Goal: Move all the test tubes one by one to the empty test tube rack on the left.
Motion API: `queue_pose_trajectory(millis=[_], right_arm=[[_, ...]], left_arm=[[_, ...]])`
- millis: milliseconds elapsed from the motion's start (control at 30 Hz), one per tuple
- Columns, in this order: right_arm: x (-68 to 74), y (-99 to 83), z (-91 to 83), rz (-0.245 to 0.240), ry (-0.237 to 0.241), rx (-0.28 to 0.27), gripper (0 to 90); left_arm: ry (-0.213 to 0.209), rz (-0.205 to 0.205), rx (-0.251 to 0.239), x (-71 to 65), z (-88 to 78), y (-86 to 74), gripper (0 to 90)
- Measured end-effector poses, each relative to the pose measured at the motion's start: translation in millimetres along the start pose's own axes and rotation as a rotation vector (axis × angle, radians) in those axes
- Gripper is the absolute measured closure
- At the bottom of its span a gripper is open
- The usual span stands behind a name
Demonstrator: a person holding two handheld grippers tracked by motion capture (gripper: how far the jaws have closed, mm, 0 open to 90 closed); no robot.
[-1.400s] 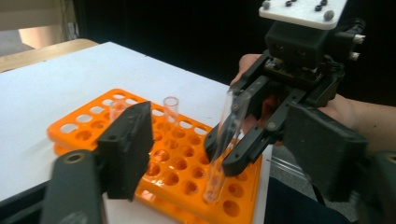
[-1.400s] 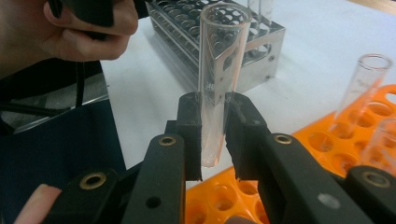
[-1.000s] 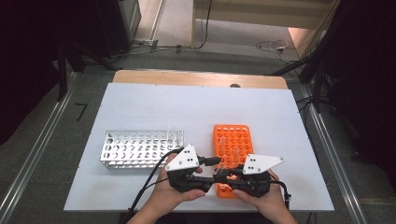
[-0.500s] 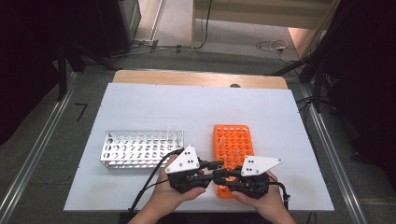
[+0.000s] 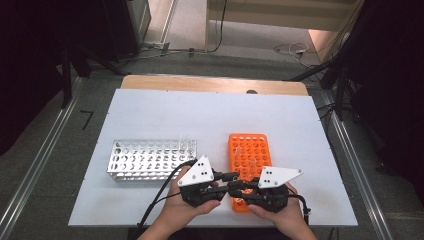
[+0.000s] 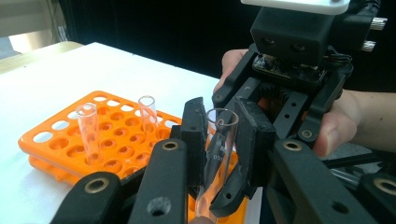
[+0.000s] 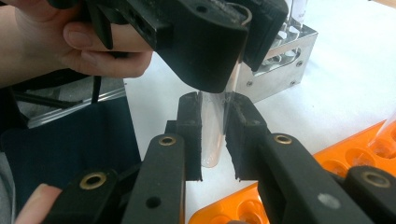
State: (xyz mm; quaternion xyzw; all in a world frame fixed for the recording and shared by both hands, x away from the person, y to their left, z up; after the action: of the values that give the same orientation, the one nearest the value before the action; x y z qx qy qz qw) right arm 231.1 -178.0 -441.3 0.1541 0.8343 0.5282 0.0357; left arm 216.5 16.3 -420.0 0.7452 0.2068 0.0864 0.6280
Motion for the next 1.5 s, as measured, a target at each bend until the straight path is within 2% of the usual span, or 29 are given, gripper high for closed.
queue_pose_trajectory(millis=[300,400,633,800,967,1067,1333,1500], right_arm=[[-0.3,-0.4,0.2,0.002,-0.002,-0.011,71.8],[1.1,-0.6,1.2,-0.012,-0.015,-0.010,63.1],[-2.7,0.0,-3.1,0.015,-0.025,-0.054,43.2],[-5.7,1.2,-8.4,0.031,-0.095,-0.076,23.3],[-8.1,2.7,-12.9,0.049,-0.128,-0.089,7.1],[-10.6,2.3,-15.5,0.058,-0.128,-0.086,0.4],[-16.7,-0.4,-25.4,0.077,-0.129,-0.093,0.0],[-21.1,-3.2,-31.6,0.079,-0.150,-0.095,0.0]], left_arm=[[0.013,0.000,-0.006,1.2,-1.9,1.3,74.8],[0.017,-0.008,-0.019,2.7,-4.3,3.0,74.8],[0.049,0.004,-0.032,7.8,-12.1,7.1,74.8],[0.069,0.005,-0.042,12.7,-18.1,10.3,74.9],[0.095,0.006,-0.056,18.9,-26.3,14.2,74.9],[0.115,0.006,-0.067,23.2,-32.1,17.0,74.8],[0.159,-0.005,-0.094,37.1,-50.2,24.2,74.8],[0.194,-0.007,-0.112,46.0,-61.6,27.8,74.8]])
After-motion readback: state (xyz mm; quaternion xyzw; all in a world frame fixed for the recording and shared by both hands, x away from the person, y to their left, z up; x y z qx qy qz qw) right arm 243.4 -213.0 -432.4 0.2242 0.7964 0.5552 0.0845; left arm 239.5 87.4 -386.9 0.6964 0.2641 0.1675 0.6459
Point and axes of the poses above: each handheld gripper's, and its own axes: z roughly forward along the jaws, y roughly out of its top, x roughly to its left, the point moved 2 cm from there along z, roughly forward along the jaws, and after that the axes turned 5 degrees about -x, right-handed, at the moved point
